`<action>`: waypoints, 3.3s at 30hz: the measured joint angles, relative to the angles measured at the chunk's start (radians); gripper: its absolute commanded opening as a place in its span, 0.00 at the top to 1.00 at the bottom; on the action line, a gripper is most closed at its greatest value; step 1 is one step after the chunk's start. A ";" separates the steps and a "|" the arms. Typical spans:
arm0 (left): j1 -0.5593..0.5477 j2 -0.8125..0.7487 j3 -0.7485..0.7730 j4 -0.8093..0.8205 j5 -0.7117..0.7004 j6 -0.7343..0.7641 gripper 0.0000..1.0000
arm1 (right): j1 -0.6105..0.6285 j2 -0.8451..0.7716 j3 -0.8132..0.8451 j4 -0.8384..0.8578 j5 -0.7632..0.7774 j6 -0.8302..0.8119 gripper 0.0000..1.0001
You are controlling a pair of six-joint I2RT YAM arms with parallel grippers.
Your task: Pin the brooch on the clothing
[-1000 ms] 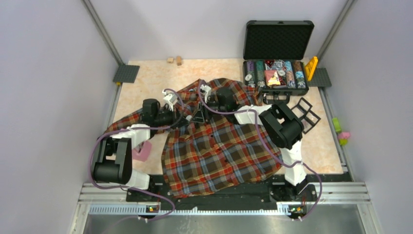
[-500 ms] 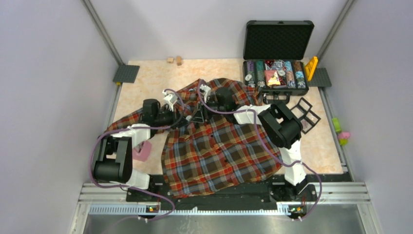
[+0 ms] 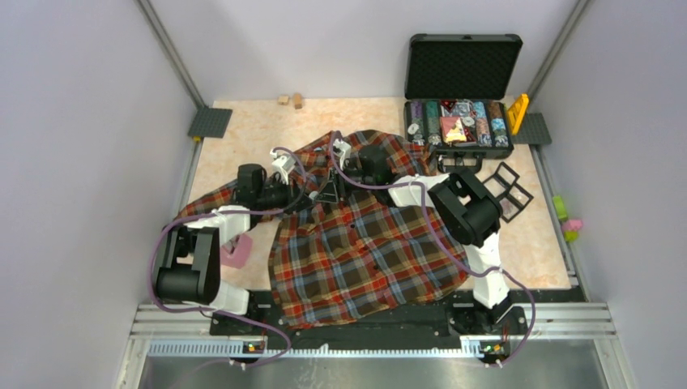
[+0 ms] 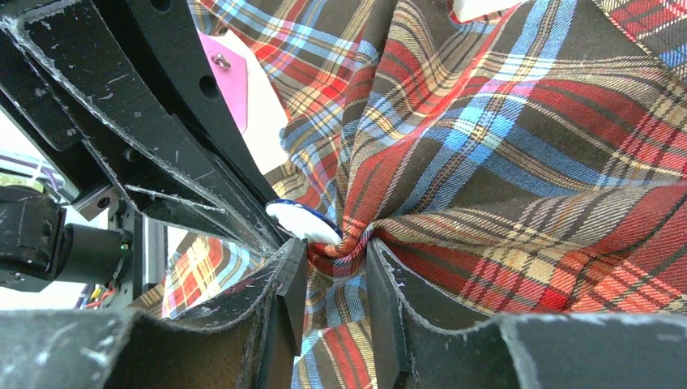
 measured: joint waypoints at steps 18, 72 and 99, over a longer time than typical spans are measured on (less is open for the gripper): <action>0.000 0.000 0.000 0.000 -0.020 0.000 1.00 | 0.019 0.001 -0.009 0.037 0.064 0.014 0.70; -0.028 -0.223 0.064 -0.266 -0.282 -0.065 0.07 | 0.029 -0.561 -0.342 -0.044 0.507 -0.035 0.57; -0.015 -0.433 0.392 -0.697 -0.509 -0.090 0.02 | -0.512 -1.221 -0.513 -1.037 0.877 0.006 0.50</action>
